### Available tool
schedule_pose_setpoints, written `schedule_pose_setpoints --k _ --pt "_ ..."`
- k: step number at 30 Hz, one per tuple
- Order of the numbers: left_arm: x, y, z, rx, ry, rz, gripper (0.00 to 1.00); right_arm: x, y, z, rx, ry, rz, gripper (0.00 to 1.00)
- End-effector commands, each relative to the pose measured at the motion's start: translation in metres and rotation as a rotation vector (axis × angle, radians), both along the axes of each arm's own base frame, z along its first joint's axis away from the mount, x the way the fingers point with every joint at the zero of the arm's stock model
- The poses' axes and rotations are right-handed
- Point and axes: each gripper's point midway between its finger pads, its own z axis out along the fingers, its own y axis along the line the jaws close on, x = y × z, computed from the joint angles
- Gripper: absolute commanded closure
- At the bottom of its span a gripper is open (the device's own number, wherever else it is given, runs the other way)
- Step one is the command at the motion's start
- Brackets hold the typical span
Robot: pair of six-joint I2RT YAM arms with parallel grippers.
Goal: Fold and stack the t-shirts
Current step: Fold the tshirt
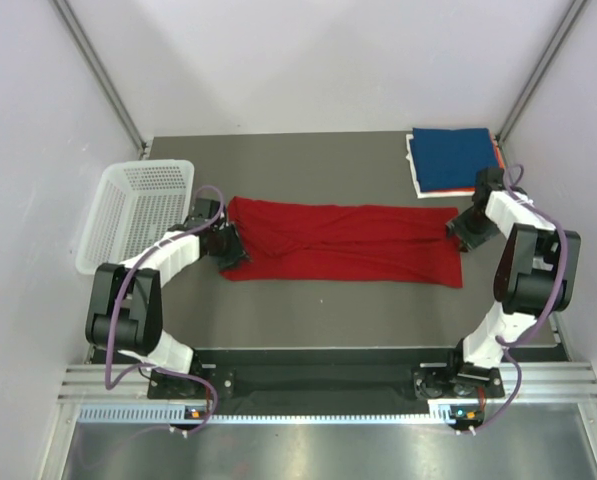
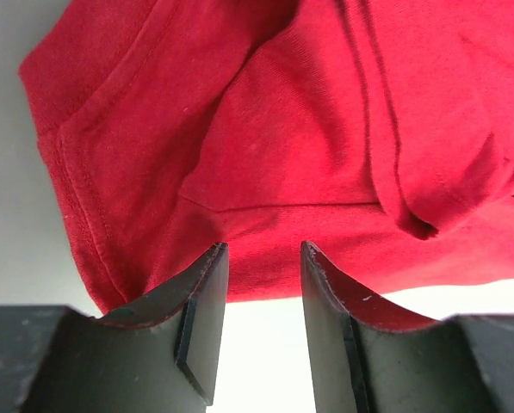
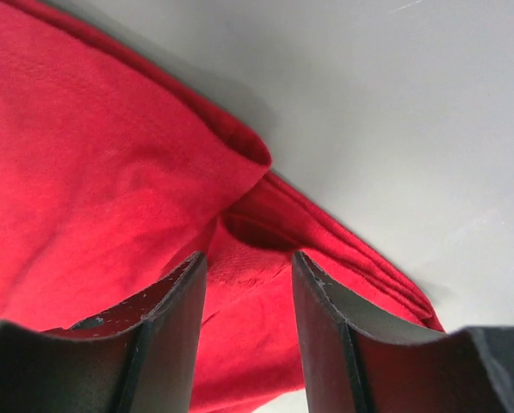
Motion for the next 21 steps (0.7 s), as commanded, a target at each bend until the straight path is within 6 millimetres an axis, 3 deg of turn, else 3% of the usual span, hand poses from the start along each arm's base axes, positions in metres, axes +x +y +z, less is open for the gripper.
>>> schedule_pose_setpoints --k 1,7,9,10,11,21 --pt "0.011 -0.002 0.0 -0.028 -0.05 0.029 0.55 0.013 -0.005 0.006 -0.026 -0.025 -0.019 0.55" --pt "0.008 0.002 -0.008 -0.008 -0.03 0.041 0.55 0.015 -0.004 -0.003 -0.021 -0.024 -0.013 0.6" --pt "0.006 0.004 -0.011 0.004 -0.024 0.047 0.55 0.016 -0.005 -0.004 -0.024 -0.027 -0.012 0.7" --pt "0.007 0.006 -0.012 0.017 -0.026 0.056 0.55 0.016 -0.006 -0.003 -0.029 -0.031 -0.013 0.9" --pt "0.006 0.008 -0.015 0.024 -0.021 0.063 0.55 0.016 -0.008 -0.001 -0.036 -0.038 -0.021 0.99" --pt "-0.003 0.024 -0.038 0.109 0.041 0.098 0.55 0.013 -0.03 0.023 -0.149 -0.06 -0.054 1.0"
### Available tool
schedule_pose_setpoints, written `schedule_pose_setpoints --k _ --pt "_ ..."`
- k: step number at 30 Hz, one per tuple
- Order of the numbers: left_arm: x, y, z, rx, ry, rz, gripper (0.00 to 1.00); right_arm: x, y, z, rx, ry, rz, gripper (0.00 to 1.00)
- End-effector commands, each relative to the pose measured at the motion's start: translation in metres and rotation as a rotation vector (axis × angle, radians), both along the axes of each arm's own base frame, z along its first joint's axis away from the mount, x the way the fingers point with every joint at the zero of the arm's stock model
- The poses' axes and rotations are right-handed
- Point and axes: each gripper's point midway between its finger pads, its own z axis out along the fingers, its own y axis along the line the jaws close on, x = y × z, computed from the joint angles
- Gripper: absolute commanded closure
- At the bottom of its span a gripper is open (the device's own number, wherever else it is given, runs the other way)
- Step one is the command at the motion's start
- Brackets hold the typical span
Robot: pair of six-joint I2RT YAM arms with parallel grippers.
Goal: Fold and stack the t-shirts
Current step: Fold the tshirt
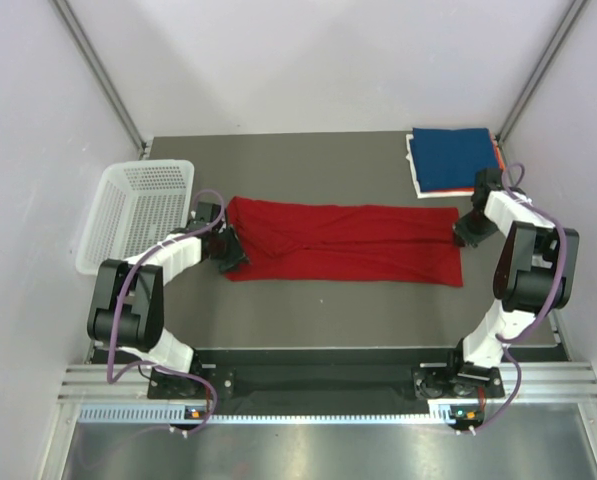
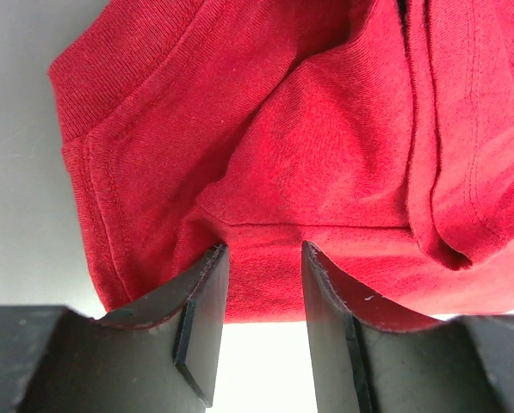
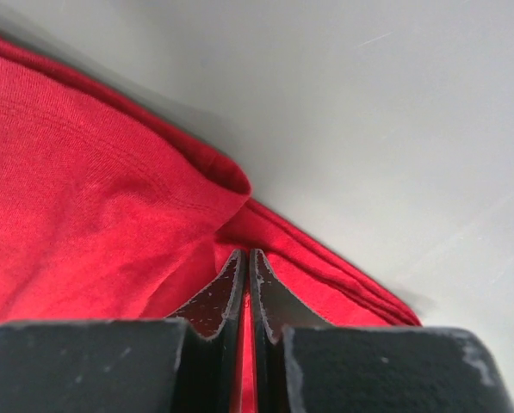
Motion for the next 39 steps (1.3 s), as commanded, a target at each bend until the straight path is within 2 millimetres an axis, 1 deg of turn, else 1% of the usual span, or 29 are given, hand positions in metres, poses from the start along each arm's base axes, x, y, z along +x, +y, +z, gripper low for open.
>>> schedule_pose_setpoints --k 1,4,6,10,14,15,17,18,19,21,22,24,25,26,27,28,30,31,32,33,34,35,36,37,38,39 --pt "-0.003 0.017 -0.02 0.083 0.029 0.038 0.55 0.011 -0.02 0.032 -0.1 -0.076 -0.026 1.0" --pt "-0.004 0.019 -0.02 0.093 0.03 0.043 0.55 0.012 -0.028 0.039 -0.14 -0.079 -0.038 1.0" --pt "-0.004 0.019 -0.019 0.094 0.03 0.045 0.55 0.013 -0.03 0.04 -0.153 -0.081 -0.038 1.0" --pt "-0.003 0.02 -0.017 0.095 0.027 0.048 0.55 0.016 -0.034 0.039 -0.169 -0.082 -0.037 1.0" --pt "-0.001 0.019 -0.014 0.094 0.021 0.048 0.55 0.028 -0.033 0.037 -0.17 -0.121 -0.005 1.0" --pt "-0.001 0.019 -0.012 0.092 0.019 0.049 0.54 0.033 -0.034 0.04 -0.176 -0.13 0.004 1.0" --pt "0.002 0.017 -0.008 0.083 0.012 0.047 0.54 0.035 -0.036 0.039 -0.184 -0.122 0.026 1.0" --pt "0.003 0.016 -0.005 0.079 0.005 0.046 0.54 0.038 -0.035 0.04 -0.188 -0.127 0.038 0.99" --pt "0.003 0.014 -0.003 0.069 0.007 0.039 0.54 0.039 -0.035 0.042 -0.193 -0.131 0.058 0.93" --pt "0.007 0.011 0.006 0.054 -0.014 0.034 0.53 0.039 -0.035 0.045 -0.197 -0.13 0.076 0.88" --pt "0.006 0.011 0.009 0.05 -0.006 0.031 0.53 0.035 -0.035 0.047 -0.199 -0.121 0.08 0.82" --pt "0.014 0.007 0.024 0.037 -0.035 0.026 0.53 0.031 -0.034 0.052 -0.199 -0.117 0.088 0.75" --pt "0.012 0.007 0.027 0.038 -0.03 0.026 0.52 0.026 -0.032 0.057 -0.202 -0.114 0.093 0.74" --pt "0.018 0.006 0.036 0.035 -0.051 0.025 0.52 0.025 -0.033 0.062 -0.207 -0.118 0.094 0.74" --pt "0.02 0.008 0.042 0.039 -0.061 0.021 0.51 0.022 -0.031 0.065 -0.209 -0.117 0.099 0.74" --pt "0.021 0.008 0.047 0.043 -0.067 0.019 0.51 0.021 -0.027 0.075 -0.216 -0.136 0.119 0.74" --pt "0.025 0.007 0.061 0.045 -0.088 0.009 0.51 0.02 -0.015 0.082 -0.21 -0.158 0.182 0.74" --pt "0.027 0.006 0.066 0.038 -0.1 0.003 0.51 0.022 -0.001 0.092 -0.206 -0.196 0.229 0.73" --pt "0.029 0.004 0.072 0.027 -0.124 -0.006 0.51 0.025 0.013 0.094 -0.178 -0.231 0.28 0.71" --pt "0.029 -0.005 0.077 -0.019 -0.133 -0.033 0.51 0.026 0.024 0.097 -0.171 -0.251 0.342 0.7" --pt "0.03 -0.009 0.08 -0.041 -0.143 -0.048 0.5 0.029 0.041 0.104 -0.156 -0.296 0.403 0.69" --pt "0.028 -0.014 0.079 -0.07 -0.138 -0.056 0.49 0.03 0.059 0.108 -0.104 -0.334 0.465 0.7" --pt "0.03 -0.02 0.082 -0.1 -0.154 -0.068 0.48 0.032 0.068 0.109 -0.097 -0.366 0.514 0.69" --pt "0.027 -0.03 0.084 -0.158 -0.148 -0.095 0.46 0.03 0.099 0.117 -0.048 -0.415 0.606 0.7" --pt "0.024 -0.035 0.081 -0.191 -0.133 -0.094 0.46 0.029 0.11 0.12 -0.035 -0.436 0.643 0.69" --pt "0.028 -0.04 0.081 -0.218 -0.149 -0.103 0.45 0.029 0.12 0.119 -0.027 -0.462 0.685 0.69"
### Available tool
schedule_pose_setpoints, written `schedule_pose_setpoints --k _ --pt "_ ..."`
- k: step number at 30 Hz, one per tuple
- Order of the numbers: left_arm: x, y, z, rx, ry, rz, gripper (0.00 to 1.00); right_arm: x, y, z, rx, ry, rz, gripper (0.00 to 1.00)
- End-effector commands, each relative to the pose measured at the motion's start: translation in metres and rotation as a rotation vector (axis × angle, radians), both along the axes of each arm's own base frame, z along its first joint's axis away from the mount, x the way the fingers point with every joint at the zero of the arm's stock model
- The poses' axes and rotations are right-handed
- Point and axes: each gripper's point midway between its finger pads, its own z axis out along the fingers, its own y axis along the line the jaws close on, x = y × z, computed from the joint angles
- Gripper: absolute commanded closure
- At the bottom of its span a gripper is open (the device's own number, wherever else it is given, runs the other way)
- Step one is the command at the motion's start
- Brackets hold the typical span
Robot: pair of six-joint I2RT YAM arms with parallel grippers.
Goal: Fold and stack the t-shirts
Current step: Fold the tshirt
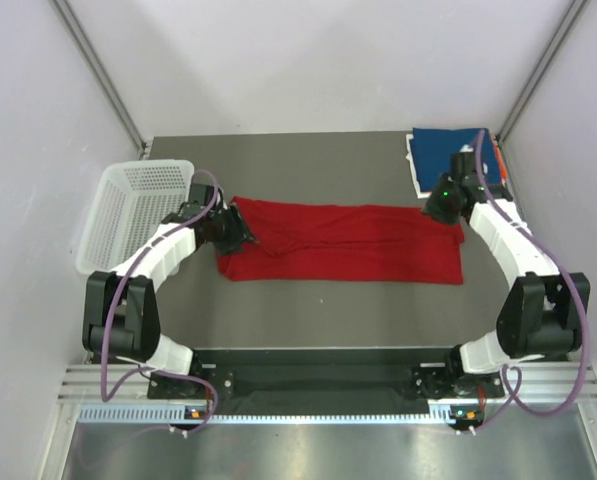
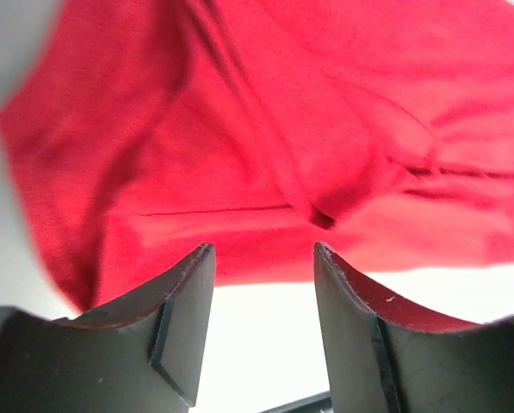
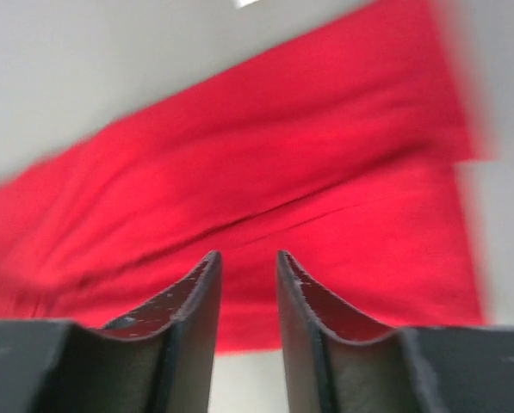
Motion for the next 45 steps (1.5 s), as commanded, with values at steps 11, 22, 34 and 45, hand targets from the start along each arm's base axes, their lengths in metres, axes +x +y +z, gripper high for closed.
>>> schedule_pose_setpoints --k 11,22,34,45 --pt "0.034 0.014 0.02 -0.068 -0.045 0.042 0.44 -0.03 0.279 0.047 0.098 -0.41 1.098 0.56" --pt "0.068 0.086 0.08 -0.242 -0.168 0.241 0.45 -0.05 0.393 -0.004 -0.287 -0.508 1.593 0.52" --pt "0.055 0.077 0.067 -0.282 -0.154 0.209 0.45 -0.043 0.414 -0.051 -0.421 -0.443 1.703 0.52" --pt "0.056 0.08 0.068 -0.258 -0.162 0.216 0.46 -0.032 0.412 -0.062 -0.48 -0.442 1.675 0.77"
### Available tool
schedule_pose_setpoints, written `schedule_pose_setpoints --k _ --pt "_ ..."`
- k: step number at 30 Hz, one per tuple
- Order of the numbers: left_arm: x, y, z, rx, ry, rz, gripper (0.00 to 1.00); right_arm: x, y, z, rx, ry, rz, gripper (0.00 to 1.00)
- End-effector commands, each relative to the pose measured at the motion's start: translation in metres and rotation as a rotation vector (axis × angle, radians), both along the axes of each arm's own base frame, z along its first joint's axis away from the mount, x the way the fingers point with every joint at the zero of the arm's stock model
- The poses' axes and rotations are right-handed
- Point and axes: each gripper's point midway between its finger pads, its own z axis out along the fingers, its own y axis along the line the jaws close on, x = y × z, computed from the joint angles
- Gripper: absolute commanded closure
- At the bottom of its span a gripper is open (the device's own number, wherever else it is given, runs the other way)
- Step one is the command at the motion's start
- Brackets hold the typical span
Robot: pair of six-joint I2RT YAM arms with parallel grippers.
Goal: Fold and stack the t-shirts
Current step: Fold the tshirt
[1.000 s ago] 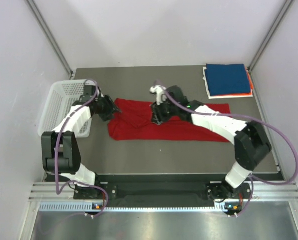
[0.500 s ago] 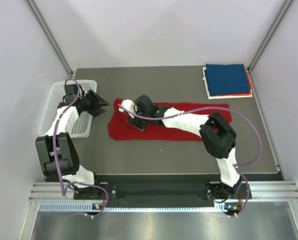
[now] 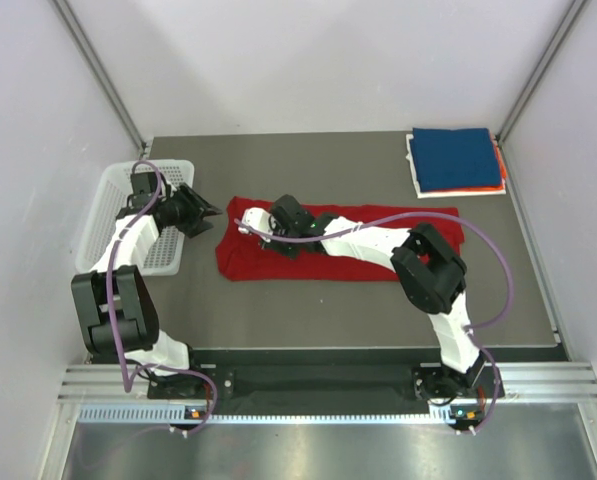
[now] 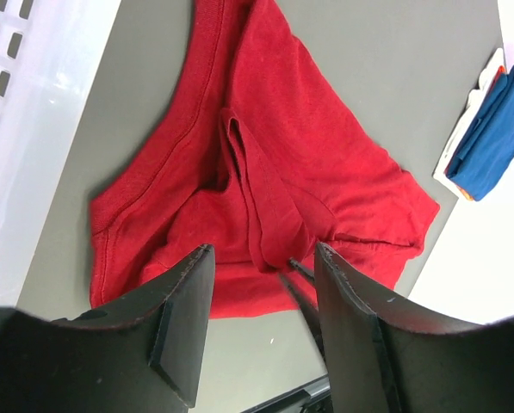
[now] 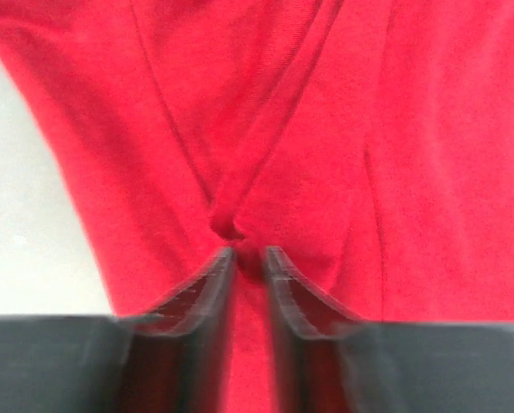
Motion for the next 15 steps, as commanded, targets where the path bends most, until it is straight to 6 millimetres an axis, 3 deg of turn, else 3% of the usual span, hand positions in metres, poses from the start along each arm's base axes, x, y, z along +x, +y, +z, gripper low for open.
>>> schedule_pose_setpoints --k 1,3,11,15 --pt "0.005 0.001 0.021 0.022 -0.084 -0.007 0.46 0.019 0.013 0.021 0.05 -0.091 -0.032 0.86" --pt "0.005 0.002 0.02 0.029 -0.081 -0.004 0.46 0.028 0.014 0.033 0.088 -0.128 -0.066 1.0" --pt "0.004 0.009 0.014 0.063 -0.062 0.017 0.46 0.049 -0.003 0.047 0.171 -0.146 -0.202 1.0" --pt "0.003 0.01 0.014 0.077 -0.065 0.015 0.46 0.07 -0.023 0.053 0.216 -0.132 -0.312 1.0"
